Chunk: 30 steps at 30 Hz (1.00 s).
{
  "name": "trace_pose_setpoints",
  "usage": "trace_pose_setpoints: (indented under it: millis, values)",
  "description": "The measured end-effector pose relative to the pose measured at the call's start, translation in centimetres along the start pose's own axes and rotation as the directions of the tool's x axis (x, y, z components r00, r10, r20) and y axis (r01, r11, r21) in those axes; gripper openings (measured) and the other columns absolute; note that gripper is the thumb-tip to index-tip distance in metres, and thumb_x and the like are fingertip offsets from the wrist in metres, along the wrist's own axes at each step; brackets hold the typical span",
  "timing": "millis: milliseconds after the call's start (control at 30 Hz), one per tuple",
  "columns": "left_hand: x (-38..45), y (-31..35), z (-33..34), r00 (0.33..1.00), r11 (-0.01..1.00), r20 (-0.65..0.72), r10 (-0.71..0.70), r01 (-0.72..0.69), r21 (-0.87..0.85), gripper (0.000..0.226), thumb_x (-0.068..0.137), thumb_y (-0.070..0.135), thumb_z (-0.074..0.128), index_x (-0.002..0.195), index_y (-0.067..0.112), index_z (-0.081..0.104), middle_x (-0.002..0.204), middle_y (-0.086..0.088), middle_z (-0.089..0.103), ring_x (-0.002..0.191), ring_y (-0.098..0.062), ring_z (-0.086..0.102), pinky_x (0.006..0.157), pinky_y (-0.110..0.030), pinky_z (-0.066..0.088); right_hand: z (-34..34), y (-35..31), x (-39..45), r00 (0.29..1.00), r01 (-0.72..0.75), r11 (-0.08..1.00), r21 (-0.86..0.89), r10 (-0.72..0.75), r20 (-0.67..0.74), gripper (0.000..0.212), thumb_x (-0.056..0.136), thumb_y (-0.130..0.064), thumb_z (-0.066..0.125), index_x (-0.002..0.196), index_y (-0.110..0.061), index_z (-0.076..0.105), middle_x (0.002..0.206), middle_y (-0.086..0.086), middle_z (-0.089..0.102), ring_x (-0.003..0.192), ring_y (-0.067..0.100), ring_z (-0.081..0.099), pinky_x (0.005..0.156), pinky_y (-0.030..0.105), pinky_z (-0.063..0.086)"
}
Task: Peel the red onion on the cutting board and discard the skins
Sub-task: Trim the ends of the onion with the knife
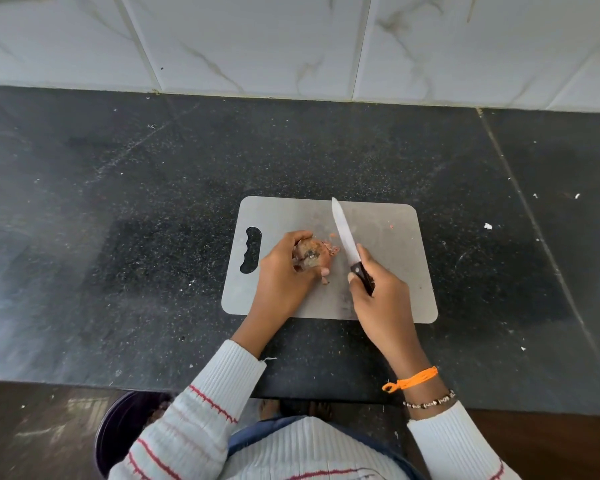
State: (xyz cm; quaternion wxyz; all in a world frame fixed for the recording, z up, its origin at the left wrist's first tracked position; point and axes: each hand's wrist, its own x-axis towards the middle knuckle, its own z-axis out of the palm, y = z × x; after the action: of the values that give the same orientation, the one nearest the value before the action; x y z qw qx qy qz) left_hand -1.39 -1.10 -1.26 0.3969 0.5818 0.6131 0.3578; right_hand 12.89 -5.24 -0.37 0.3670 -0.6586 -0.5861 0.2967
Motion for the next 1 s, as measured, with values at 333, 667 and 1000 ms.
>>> trace_pose_setpoints:
  millis: [333, 667, 1000]
  values:
    - [-0.4, 0.7, 0.0, 0.999, 0.978, -0.013, -0.031, 0.033, 0.207, 0.053, 0.066, 0.050, 0.075, 0.105, 0.019, 0.060, 0.102, 0.004, 0.060, 0.088, -0.009, 0.053, 0.075, -0.020, 0.041, 1.1, 0.3, 1.9, 0.992, -0.103, 0.991, 0.086, 0.109, -0.068, 0.023, 0.088, -0.009, 0.058, 0.111, -0.011, 0.062, 0.097, 0.000, 0.066, 0.092, 0.015, 0.061, 0.084, 0.027, 0.048]
    - [-1.2, 0.2, -1.4, 0.991, 0.995, 0.084, -0.101, 0.103, -0.017, 0.043, 0.075, 0.029, 0.074, 0.113, 0.024, 0.055, 0.098, 0.013, 0.059, 0.095, -0.011, 0.059, 0.084, -0.025, 0.048, 2.9, 0.5, 3.8, 0.965, -0.260, 0.941, 0.215, 0.261, 0.024, 0.023, 0.080, -0.013, 0.071, 0.099, -0.012, 0.061, 0.094, 0.008, 0.071, 0.080, 0.018, 0.062, 0.073, 0.033, 0.053]
    - [-1.4, 0.5, 0.3, 0.987, 0.989, 0.070, 0.145, -0.146, 0.016, 0.019, 0.082, 0.010, 0.063, 0.100, 0.015, 0.061, 0.100, 0.005, 0.053, 0.090, -0.004, 0.054, 0.077, -0.001, 0.036, 2.6, 1.1, 3.7, 0.996, 0.045, 0.977, -0.209, -0.061, -0.070, 0.038, 0.082, -0.001, 0.061, 0.117, -0.008, 0.050, 0.104, 0.013, 0.066, 0.094, 0.033, 0.061, 0.077, 0.040, 0.047]
